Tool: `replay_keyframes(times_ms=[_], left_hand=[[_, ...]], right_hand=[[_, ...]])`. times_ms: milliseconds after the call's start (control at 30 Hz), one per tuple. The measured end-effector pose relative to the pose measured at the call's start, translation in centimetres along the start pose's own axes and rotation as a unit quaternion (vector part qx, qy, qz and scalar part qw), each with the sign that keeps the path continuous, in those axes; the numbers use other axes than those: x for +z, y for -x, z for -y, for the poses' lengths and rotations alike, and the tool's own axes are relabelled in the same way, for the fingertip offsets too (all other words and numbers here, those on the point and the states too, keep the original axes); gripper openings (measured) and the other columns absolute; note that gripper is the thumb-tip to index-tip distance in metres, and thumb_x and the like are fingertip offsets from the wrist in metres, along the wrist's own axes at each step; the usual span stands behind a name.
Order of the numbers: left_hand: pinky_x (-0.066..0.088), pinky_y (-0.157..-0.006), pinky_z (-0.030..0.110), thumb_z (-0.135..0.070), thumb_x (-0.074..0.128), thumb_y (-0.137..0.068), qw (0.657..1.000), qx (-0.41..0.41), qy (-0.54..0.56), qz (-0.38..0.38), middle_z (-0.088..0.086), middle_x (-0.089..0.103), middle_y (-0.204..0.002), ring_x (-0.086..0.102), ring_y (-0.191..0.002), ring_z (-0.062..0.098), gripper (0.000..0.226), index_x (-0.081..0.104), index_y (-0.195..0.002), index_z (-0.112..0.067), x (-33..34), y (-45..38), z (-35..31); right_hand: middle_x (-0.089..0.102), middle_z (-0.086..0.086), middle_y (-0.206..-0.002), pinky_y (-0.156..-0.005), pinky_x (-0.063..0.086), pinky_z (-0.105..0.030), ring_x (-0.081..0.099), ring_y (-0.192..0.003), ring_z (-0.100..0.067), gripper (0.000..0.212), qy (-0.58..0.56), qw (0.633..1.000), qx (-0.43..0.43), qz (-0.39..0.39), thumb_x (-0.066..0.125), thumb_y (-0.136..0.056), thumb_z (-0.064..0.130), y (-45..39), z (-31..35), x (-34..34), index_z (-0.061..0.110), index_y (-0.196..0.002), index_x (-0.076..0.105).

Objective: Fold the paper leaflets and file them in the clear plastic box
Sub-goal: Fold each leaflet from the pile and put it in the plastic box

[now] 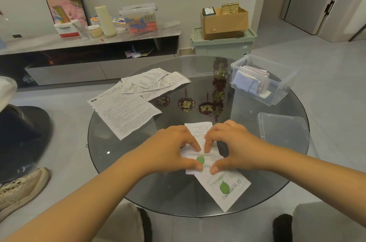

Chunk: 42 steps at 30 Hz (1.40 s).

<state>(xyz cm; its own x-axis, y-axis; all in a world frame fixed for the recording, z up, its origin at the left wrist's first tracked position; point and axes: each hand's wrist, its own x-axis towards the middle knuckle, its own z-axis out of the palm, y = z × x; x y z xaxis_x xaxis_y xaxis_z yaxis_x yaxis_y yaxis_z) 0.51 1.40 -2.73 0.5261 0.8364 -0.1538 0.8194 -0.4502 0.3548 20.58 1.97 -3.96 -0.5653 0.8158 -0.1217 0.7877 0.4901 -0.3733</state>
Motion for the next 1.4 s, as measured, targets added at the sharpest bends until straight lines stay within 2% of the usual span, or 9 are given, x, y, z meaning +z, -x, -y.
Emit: replay_keyframes(times_ms=[200,367,467,567,667,767,1000,1200,1400], left_hand=[[0.041,-0.093,0.026,-0.055,0.074,-0.068,1.000,0.010,-0.001,0.026,-0.021,0.044,-0.107,0.042,-0.105,0.001,0.052,0.058,-0.113,-0.034,-0.1,0.1,0.5],[0.047,-0.083,0.034,-0.040,0.065,-0.084,0.998,-0.014,0.042,-0.046,-0.011,0.055,-0.094,0.054,-0.088,0.008,0.015,0.064,-0.092,-0.028,0.5,-0.6,0.3],[0.048,-0.074,0.029,-0.037,0.060,-0.089,0.990,-0.067,0.089,-0.084,-0.012,0.056,-0.084,0.054,-0.079,0.007,0.013,0.065,-0.084,-0.026,0.8,-1.1,0.3],[0.040,-0.061,0.021,-0.034,0.059,-0.090,0.982,-0.092,0.123,-0.111,-0.012,0.056,-0.076,0.051,-0.069,0.006,0.010,0.065,-0.087,-0.027,1.0,-1.5,0.4],[0.042,-0.065,0.021,-0.031,0.061,-0.090,0.976,-0.108,0.140,-0.126,-0.011,0.057,-0.082,0.053,-0.073,0.006,0.012,0.061,-0.101,-0.029,1.2,-1.9,0.7],[0.045,-0.069,0.020,-0.027,0.063,-0.088,0.976,-0.102,0.142,-0.128,-0.010,0.056,-0.092,0.053,-0.075,0.005,0.023,0.053,-0.108,-0.031,1.4,-2.1,0.7],[0.045,-0.078,0.019,-0.041,0.070,-0.081,0.990,-0.058,0.095,-0.087,-0.015,0.042,-0.104,0.053,-0.079,0.004,0.027,0.057,-0.103,-0.032,1.5,-2.0,1.1],[0.048,-0.077,0.025,-0.038,0.067,-0.084,0.992,-0.040,0.059,-0.102,-0.014,0.048,-0.103,0.053,-0.077,0.004,0.027,0.060,-0.108,-0.029,1.4,-2.2,1.3],[0.048,-0.077,0.032,-0.039,0.056,-0.091,0.989,-0.041,0.037,-0.134,-0.012,0.057,-0.094,0.053,-0.079,0.007,0.018,0.070,-0.098,-0.030,1.2,-2.5,1.2]], right_hand=[[0.045,0.025,-0.109,-0.094,0.028,-0.024,0.033,-0.107,-0.005,0.022,-0.046,0.998,0.020,-0.045,0.073,-0.073,0.047,-0.5,-0.3,0.7,0.038,-0.085,0.057],[0.059,0.019,-0.098,-0.087,0.042,-0.029,0.045,-0.100,-0.008,0.017,-0.117,0.991,0.035,-0.052,0.072,-0.075,0.045,-1.1,-0.7,0.4,0.038,-0.069,0.057],[0.065,0.014,-0.094,-0.078,0.051,-0.026,0.058,-0.088,-0.006,0.014,-0.164,0.982,0.049,-0.074,0.068,-0.080,0.043,-1.3,-0.9,-0.1,0.032,-0.085,0.064],[0.062,0.016,-0.104,-0.079,0.052,-0.022,0.059,-0.095,-0.005,0.036,-0.168,0.983,0.057,-0.056,0.071,-0.075,0.047,-1.4,-0.9,-0.2,0.038,-0.104,0.052],[0.057,0.014,-0.107,-0.083,0.051,-0.028,0.051,-0.097,-0.004,0.054,-0.102,0.992,0.050,-0.048,0.074,-0.073,0.047,-1.5,-0.7,0.1,0.046,-0.115,0.041],[0.054,0.014,-0.111,-0.087,0.047,-0.028,0.043,-0.096,-0.003,0.048,-0.030,0.996,0.031,-0.079,0.067,-0.081,0.043,-1.7,-0.6,0.1,0.044,-0.124,0.044],[0.056,0.013,-0.111,-0.087,0.043,-0.025,0.046,-0.103,-0.005,0.036,0.028,0.996,-0.008,-0.083,0.054,-0.089,0.048,-2.2,-1.2,0.2,0.035,-0.122,0.059],[0.057,0.016,-0.094,-0.081,0.048,-0.027,0.052,-0.087,-0.005,0.024,-0.041,0.995,0.002,-0.094,0.053,-0.091,0.042,-2.5,-1.5,-0.2,0.034,-0.108,0.067],[0.051,0.018,-0.107,-0.087,0.041,-0.023,0.041,-0.102,-0.001,0.028,-0.016,0.995,-0.005,-0.100,0.056,-0.085,0.053,-2.3,-1.8,0.1,0.034,-0.103,0.067]])
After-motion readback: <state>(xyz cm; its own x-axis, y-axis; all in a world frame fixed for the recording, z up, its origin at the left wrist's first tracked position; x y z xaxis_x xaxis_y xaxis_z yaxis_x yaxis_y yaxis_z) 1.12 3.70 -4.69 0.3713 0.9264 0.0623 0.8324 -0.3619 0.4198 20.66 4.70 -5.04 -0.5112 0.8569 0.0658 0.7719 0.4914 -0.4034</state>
